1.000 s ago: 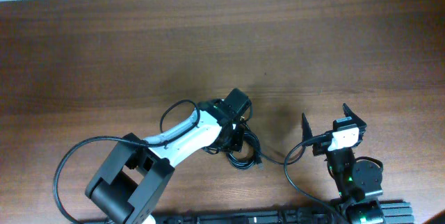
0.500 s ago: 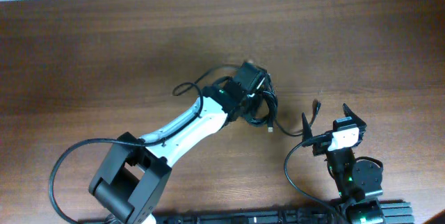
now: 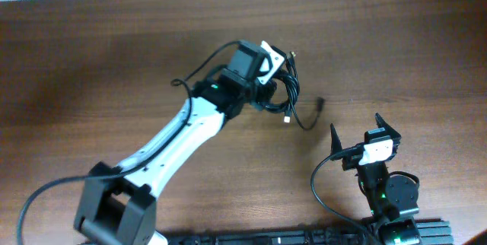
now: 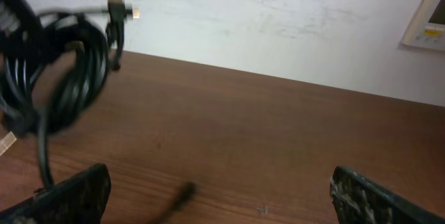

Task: Untangle cables
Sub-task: 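Lift the cable bundle up with the left gripper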

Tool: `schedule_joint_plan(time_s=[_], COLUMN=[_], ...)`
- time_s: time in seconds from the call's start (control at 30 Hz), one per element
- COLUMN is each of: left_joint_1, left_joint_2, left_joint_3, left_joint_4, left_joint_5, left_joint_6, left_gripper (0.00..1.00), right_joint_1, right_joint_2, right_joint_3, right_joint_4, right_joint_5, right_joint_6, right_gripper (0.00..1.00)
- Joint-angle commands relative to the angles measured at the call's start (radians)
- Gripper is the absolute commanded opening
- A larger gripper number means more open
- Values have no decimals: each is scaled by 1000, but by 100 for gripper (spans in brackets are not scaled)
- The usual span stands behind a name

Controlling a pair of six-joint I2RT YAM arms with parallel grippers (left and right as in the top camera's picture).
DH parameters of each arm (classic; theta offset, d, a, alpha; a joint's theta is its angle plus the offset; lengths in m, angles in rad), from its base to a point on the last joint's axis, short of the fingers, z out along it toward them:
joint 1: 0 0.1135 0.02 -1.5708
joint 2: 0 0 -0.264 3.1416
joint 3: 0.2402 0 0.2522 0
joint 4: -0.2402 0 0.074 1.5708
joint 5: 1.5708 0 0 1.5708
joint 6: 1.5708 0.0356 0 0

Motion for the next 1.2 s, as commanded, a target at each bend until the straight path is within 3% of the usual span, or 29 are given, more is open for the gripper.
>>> schedule_joint_plan(time_s=[0.0, 0.1, 0.2, 0.43, 0.53, 0.6, 0.73, 0.93, 1.07, 1.17], left_joint_1=[61, 90, 92, 92, 92, 92, 111, 200, 216, 216], left_joint_2=[-51, -51, -51, -51, -51, -51, -51, -51, -51, -51], left_joint_3=[30, 30, 30, 30, 30, 30, 30, 30, 30, 30], left_joint_4=[18, 34, 59, 130, 195, 193, 180, 180, 181, 210], left_joint_5=[255, 310, 355, 627, 766, 772, 920, 1188, 1216, 1213], left_joint_6=[88, 89, 109, 110, 163, 162, 163, 162, 161, 97], left_gripper=[0, 0, 0, 0, 0, 0, 0, 0, 0, 0], right_joint_1=[-5, -5, -5, -5, -5, -5, -5, -5, -5, -5], right_joint_2=[-7, -7, -6, 77, 258, 375, 528, 573, 574, 583], right_joint_3=[-5, -3, 53, 446, 700, 864, 1080, 1119, 1119, 1119], right_joint_4=[30, 131, 101, -275, -531, -694, -849, -835, -811, -813], right_joint_5=[0, -71, -76, -93, -101, -164, -326, -521, -599, -599], right_joint_6=[-6, -5, -2, 13, 13, 16, 16, 16, 16, 28], right_gripper=[99, 99, 99, 99, 99, 99, 99, 99, 100, 96])
